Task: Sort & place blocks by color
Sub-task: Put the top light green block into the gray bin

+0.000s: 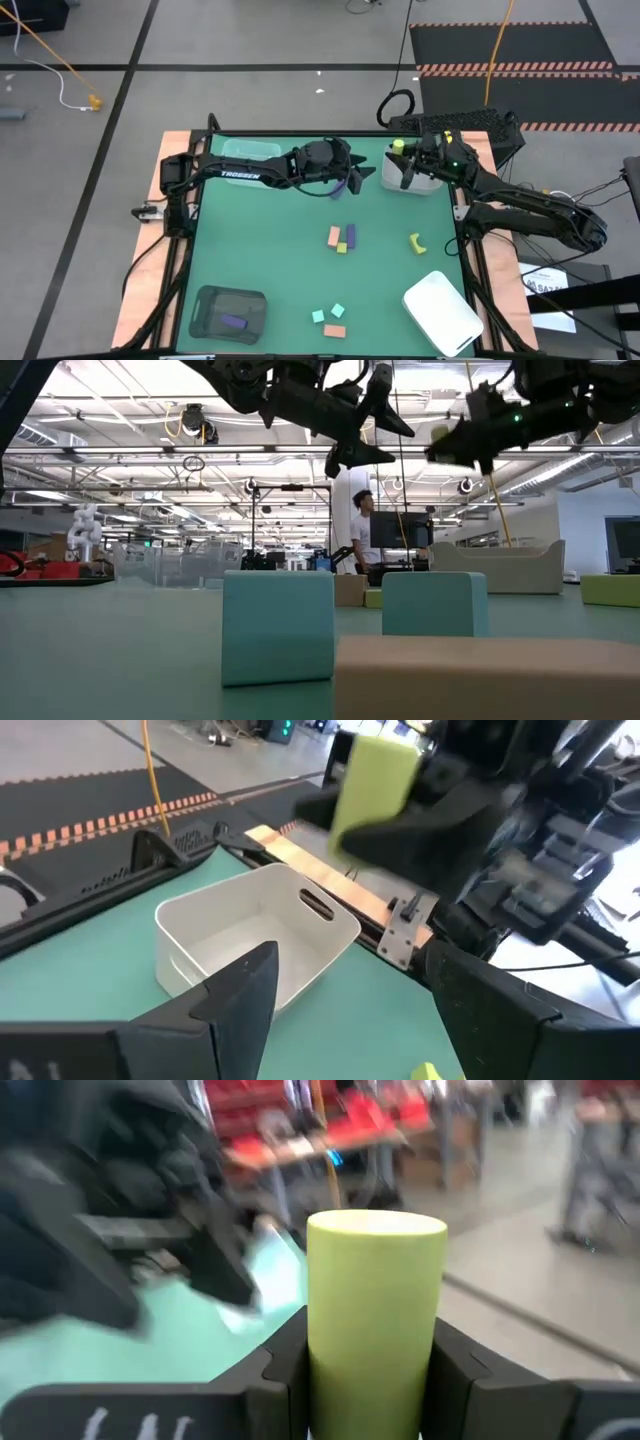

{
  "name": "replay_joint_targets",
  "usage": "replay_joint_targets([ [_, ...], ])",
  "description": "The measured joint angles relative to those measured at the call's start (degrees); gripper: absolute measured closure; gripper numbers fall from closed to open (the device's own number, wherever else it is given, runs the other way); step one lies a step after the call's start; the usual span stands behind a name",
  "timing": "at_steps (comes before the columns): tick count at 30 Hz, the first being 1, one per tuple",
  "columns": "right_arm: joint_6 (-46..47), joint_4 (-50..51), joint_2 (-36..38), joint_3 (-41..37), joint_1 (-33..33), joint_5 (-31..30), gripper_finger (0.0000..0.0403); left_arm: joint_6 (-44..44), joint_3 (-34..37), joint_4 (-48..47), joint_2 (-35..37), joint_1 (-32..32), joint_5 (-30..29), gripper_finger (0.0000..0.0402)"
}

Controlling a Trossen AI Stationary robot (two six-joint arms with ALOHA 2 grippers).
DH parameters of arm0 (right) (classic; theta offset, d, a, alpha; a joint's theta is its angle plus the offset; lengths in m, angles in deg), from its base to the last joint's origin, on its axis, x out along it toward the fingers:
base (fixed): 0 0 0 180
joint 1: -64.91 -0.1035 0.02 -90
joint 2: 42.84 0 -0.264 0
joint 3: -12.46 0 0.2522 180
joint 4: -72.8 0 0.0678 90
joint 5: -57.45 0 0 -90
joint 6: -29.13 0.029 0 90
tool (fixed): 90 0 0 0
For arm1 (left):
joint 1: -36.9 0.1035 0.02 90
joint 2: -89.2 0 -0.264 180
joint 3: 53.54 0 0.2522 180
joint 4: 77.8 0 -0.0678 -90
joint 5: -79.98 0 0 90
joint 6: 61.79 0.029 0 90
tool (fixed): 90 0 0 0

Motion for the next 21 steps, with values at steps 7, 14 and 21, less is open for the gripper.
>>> replay_joint_targets([
  [7,3.7,16.74,-0.14,0.0,0.0,-9.73,0.0297,-0.88,0.0,0.23,-0.02,-0.33,0.02,0.0151],
  [14,12.61,28.9,-1.15,0.0,0.82,-15.06,0.0297,-1.11,0.0,0.11,-0.02,-0.42,0.04,0.0151],
  [21,15.15,32.9,-1.46,-0.02,2.59,-17.24,0.0272,-0.87,0.0,-4.85,-0.02,-0.33,-0.53,0.0151],
])
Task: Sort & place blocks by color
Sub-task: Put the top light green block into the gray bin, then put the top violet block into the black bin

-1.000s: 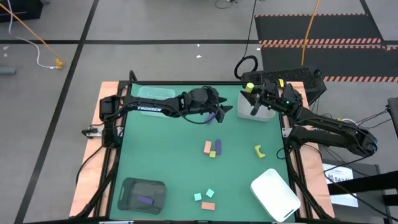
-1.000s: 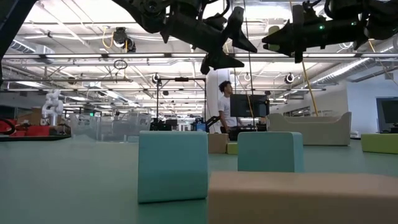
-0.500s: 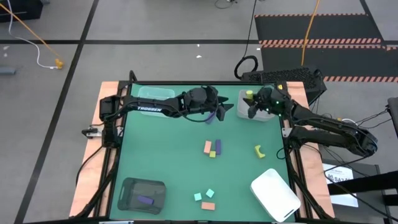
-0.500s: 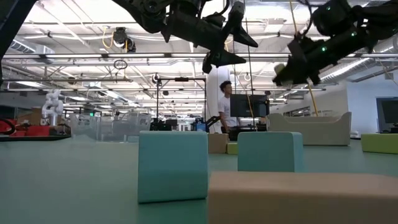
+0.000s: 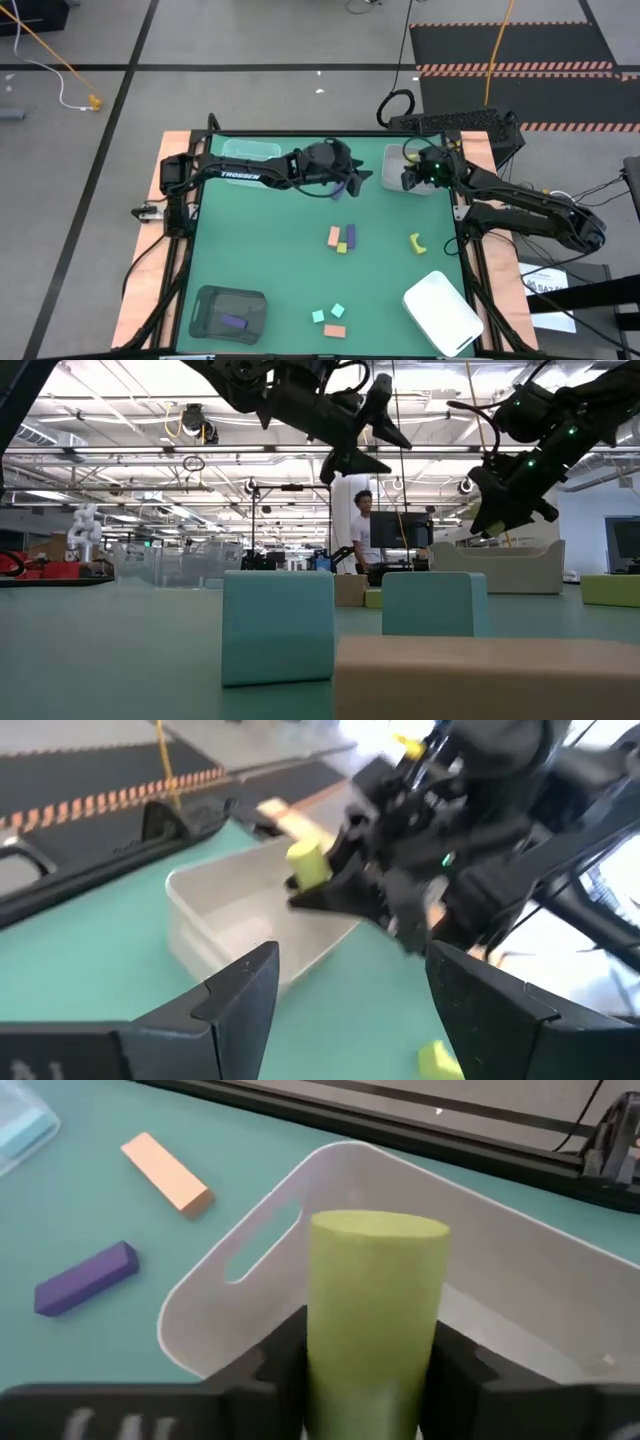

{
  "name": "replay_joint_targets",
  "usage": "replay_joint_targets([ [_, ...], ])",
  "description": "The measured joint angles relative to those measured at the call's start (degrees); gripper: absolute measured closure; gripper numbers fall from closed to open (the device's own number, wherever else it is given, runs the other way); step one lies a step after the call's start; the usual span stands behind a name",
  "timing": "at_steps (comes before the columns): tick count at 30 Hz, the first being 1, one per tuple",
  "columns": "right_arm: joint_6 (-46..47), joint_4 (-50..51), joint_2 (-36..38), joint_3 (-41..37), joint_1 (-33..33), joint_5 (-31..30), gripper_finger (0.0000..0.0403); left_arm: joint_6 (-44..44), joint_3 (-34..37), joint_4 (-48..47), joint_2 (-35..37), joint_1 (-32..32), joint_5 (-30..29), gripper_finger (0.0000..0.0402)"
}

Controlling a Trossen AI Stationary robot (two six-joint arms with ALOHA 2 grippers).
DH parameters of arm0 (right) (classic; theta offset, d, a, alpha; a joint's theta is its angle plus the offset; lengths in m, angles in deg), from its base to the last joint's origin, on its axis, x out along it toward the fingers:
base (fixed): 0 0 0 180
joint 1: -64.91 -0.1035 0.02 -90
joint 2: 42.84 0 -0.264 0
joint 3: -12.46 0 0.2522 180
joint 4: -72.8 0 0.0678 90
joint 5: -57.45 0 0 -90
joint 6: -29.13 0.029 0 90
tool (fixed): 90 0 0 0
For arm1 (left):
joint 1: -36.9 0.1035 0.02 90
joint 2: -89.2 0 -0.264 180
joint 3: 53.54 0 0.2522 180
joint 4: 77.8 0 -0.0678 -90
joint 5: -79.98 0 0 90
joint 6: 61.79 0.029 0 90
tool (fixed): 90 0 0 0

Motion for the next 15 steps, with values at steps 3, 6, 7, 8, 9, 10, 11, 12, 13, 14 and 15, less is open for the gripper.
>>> replay_joint_targets([
  [3,0.18,-0.06,0.0,0.0,0.65,0.12,0.0204,0.02,0.0,-4.34,0.0,0.0,-0.35,0.0151],
  [6,0.2,-0.08,0.0,0.0,1.16,0.18,0.0148,-0.08,0.0,-9.5,0.0,0.0,-0.59,0.0151],
  [7,0.19,-0.08,0.0,0.0,1.25,0.2,0.0134,-0.19,0.0,-11.33,0.0,0.0,-1.14,0.0151],
  [8,0.19,-0.08,0.0,0.0,1.28,0.22,0.0122,-0.21,0.0,-13.23,0.0,-0.02,-1.92,0.0151],
  [9,0.2,-0.08,0.0,0.0,1.28,0.23,0.0112,-0.2,0.0,-15.24,0.0,-0.02,-2.72,0.0151],
  [10,0.25,-0.08,0.0,0.0,1.28,0.29,0.0103,-0.03,0.0,-17.34,0.0,-0.02,-3.76,0.0151],
  [11,0.49,-0.08,0.0,0.0,1.28,0.38,0.0095,0.4,0.0,-19.4,0.0,-0.01,-5.14,0.0151],
  [12,0.83,-0.08,0.0,0.0,1.28,0.42,0.0089,0.91,0.0,-21.23,0.0,-0.09,-6.63,0.0151],
  [13,1.24,-0.08,0.0,0.0,1.28,0.44,0.0085,1.34,0.0,-22.78,0.0,-0.09,-8.0,0.0151],
  [14,1.66,-0.1,0.0,0.0,1.28,0.44,0.0082,1.48,0.0,-24.02,0.0,-0.06,-9.01,0.0151],
  [15,1.86,-0.1,0.0,0.0,1.28,0.45,0.0079,1.45,0.0,-24.91,0.0,-0.04,-9.54,0.0151],
])
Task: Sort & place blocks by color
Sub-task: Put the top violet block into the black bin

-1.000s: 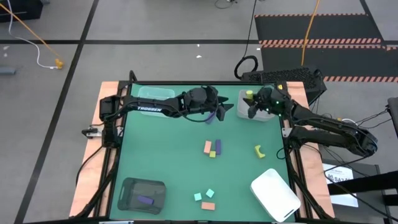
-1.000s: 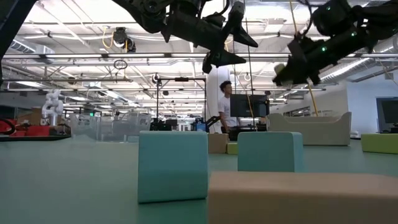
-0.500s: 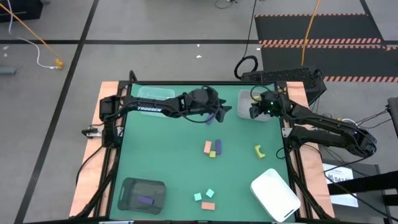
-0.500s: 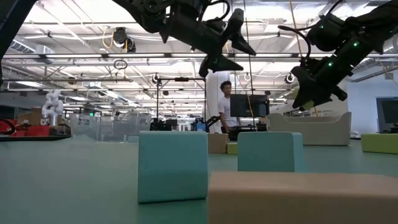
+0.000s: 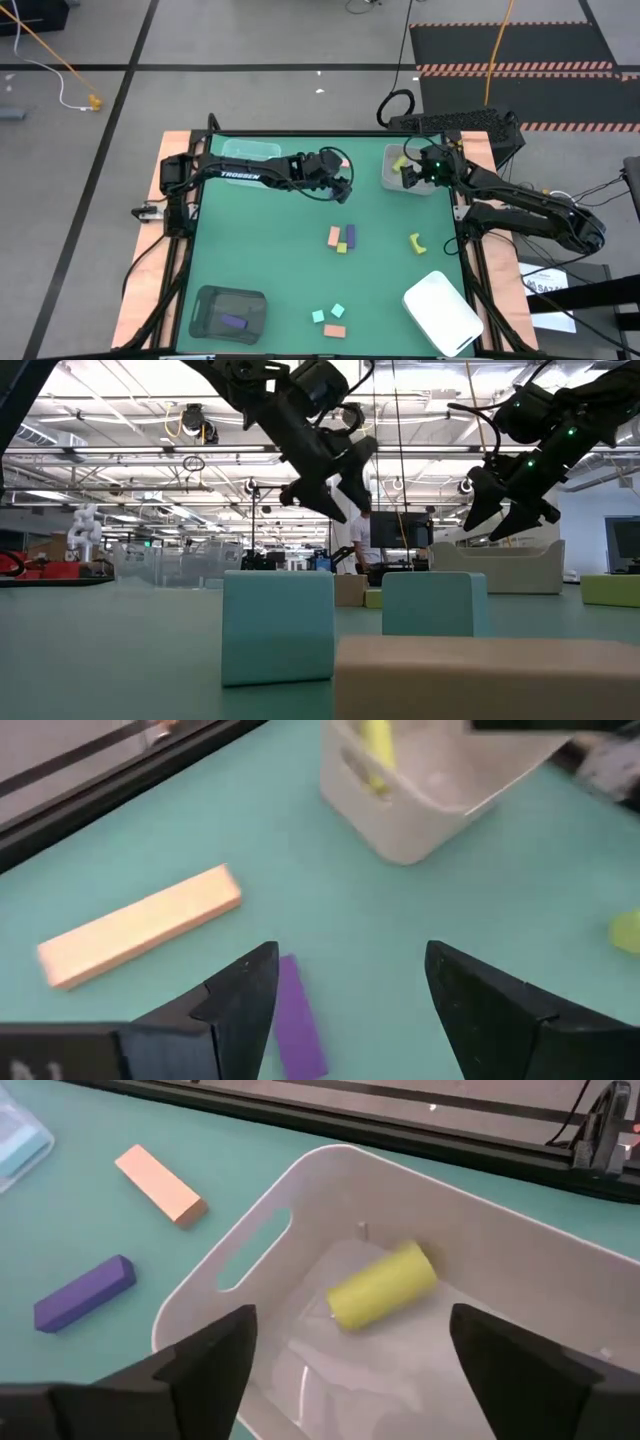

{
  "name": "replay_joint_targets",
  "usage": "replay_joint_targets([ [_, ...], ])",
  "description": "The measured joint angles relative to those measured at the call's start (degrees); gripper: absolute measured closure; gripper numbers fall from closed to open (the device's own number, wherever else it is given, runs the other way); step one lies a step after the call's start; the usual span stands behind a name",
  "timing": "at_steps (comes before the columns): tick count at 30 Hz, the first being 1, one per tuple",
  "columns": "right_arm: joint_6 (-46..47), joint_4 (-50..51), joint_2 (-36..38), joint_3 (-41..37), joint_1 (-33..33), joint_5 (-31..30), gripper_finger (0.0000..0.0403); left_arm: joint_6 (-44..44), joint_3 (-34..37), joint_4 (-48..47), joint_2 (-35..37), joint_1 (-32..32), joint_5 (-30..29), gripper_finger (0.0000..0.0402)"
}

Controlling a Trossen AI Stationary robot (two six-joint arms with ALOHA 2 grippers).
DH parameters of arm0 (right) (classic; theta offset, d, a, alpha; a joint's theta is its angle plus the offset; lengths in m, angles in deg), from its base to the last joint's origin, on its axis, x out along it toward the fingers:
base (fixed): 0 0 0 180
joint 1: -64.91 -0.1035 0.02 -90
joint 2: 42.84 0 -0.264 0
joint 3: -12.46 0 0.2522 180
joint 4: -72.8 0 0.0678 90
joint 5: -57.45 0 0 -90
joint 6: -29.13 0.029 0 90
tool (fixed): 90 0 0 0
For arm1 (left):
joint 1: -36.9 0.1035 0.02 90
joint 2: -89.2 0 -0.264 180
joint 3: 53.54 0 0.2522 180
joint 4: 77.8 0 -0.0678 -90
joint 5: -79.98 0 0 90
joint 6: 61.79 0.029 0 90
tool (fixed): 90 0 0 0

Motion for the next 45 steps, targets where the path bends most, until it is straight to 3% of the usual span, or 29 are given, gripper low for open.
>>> replay_joint_targets([
  [13,-0.07,-0.22,0.0,0.0,-0.02,1.74,0.008,-9.17,0.0,0.16,-6.59,-0.68,-3.34,0.0151],
  [33,-0.42,-0.17,0.0,-0.04,-0.02,3.06,0.008,-9.64,-0.17,0.24,-15.11,-1.1,-7.27,0.0154],
  [37,-0.42,-0.17,0.0,-0.04,-0.02,3.05,0.008,-8.59,-0.22,-0.5,-15.34,-1.43,-7.53,0.0194],
  [42,-1.35,-0.15,0.0,-0.04,-0.02,3.04,0.008,-8.14,-0.17,-0.72,-15.04,-1.9,-6.93,0.0297],
  [45,-1.7,-0.15,0.0,-0.04,-0.03,3.05,0.008,-10.46,-0.05,-0.39,-14.29,-2.05,-5.99,0.0296],
])
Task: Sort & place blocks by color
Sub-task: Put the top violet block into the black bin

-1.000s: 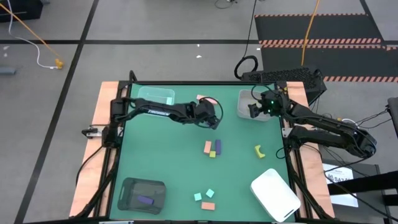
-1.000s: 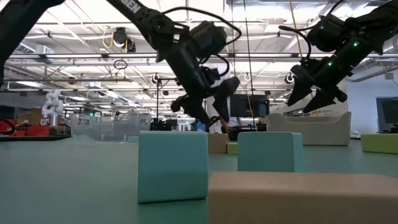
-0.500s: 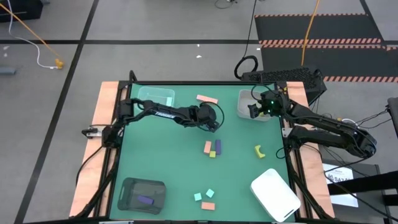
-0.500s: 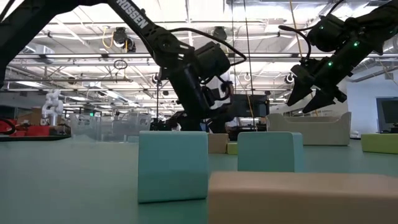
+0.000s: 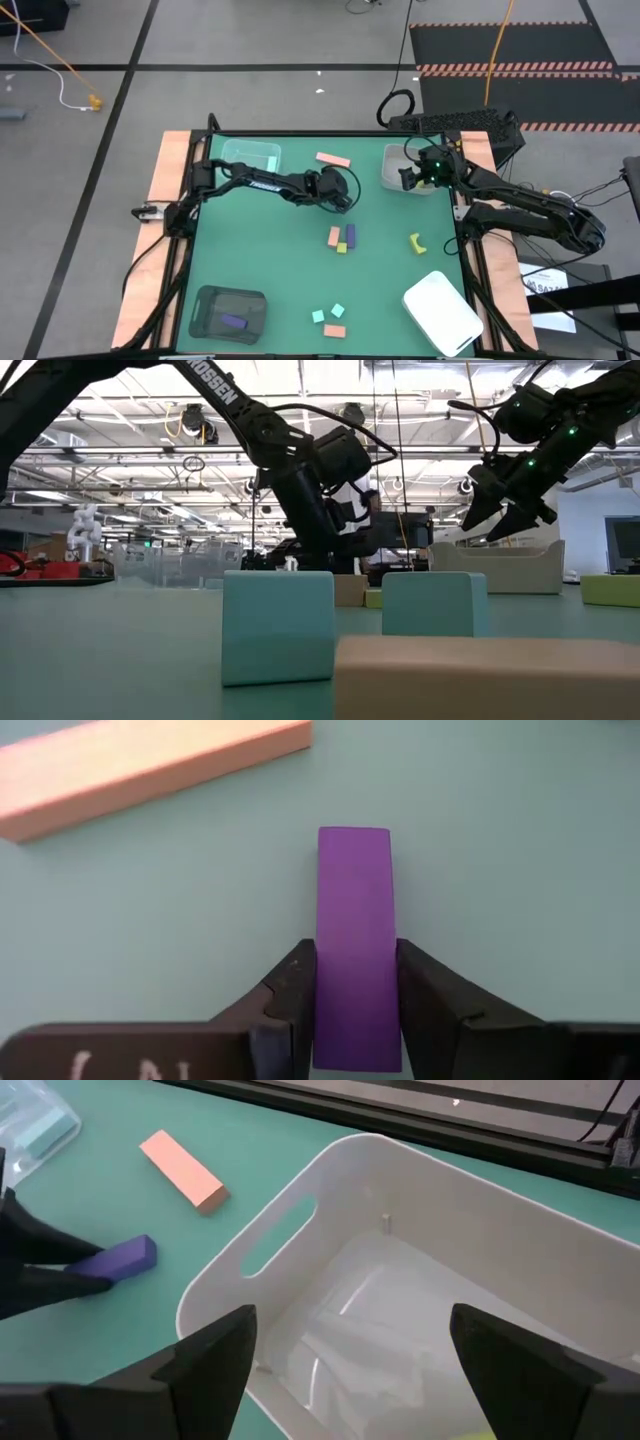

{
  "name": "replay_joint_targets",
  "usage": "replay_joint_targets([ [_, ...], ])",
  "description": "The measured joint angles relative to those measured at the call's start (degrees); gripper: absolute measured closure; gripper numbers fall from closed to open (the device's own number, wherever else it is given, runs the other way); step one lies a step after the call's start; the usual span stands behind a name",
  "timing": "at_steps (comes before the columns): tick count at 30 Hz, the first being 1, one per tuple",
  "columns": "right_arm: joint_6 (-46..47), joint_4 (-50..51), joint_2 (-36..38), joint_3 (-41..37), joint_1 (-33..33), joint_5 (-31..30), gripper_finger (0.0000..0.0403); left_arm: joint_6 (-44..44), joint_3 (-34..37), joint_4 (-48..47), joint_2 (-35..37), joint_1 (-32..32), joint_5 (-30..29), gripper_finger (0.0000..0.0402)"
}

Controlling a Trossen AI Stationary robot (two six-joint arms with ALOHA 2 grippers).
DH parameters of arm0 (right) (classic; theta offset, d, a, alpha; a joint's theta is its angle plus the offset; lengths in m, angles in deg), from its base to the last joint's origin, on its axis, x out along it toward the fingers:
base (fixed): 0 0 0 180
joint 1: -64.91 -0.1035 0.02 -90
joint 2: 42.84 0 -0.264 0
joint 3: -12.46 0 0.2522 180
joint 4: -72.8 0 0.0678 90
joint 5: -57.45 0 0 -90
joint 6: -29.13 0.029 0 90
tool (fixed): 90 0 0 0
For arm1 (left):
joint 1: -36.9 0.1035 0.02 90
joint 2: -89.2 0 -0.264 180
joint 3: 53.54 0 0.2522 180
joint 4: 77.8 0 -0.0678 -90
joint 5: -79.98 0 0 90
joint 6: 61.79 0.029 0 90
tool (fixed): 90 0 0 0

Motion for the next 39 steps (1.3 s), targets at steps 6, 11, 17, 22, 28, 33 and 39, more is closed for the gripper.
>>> replay_joint_targets([
  [6,0.0,0.1,0.0,0.0,0.1,-0.04,0.008,-0.91,0.16,5.42,4.3,-0.5,1.95,0.0296],
  [11,0.06,-0.13,-0.24,0.0,0.14,-0.04,0.008,6.54,0.14,12.61,10.19,-0.25,0.56,0.0296],
  [17,0.2,-0.2,-0.62,0.0,0.14,-0.02,0.008,22.96,0.08,23.24,17.39,-1.86,-1.01,0.0296],
  [22,0.21,-0.24,-0.61,0.0,0.14,0.0,0.008,36.1,0.03,27.23,22.1,-3.64,-1.37,0.0296],
  [28,4.55,-0.47,-0.61,0.0,0.1,1.56,0.008,39.2,-0.01,25.51,27.46,-5.67,-3.48,0.0296],
  [33,9.6,-0.67,-0.61,0.0,0.1,1.47,0.008,42.03,0.01,22.27,29.56,-6.74,-5.2,0.0296],
  [39,13.73,-3.02,-0.61,0.0,0.01,3.46,0.008,38.58,-0.07,18.29,31.08,-8.57,-5.91,0.0296],
])
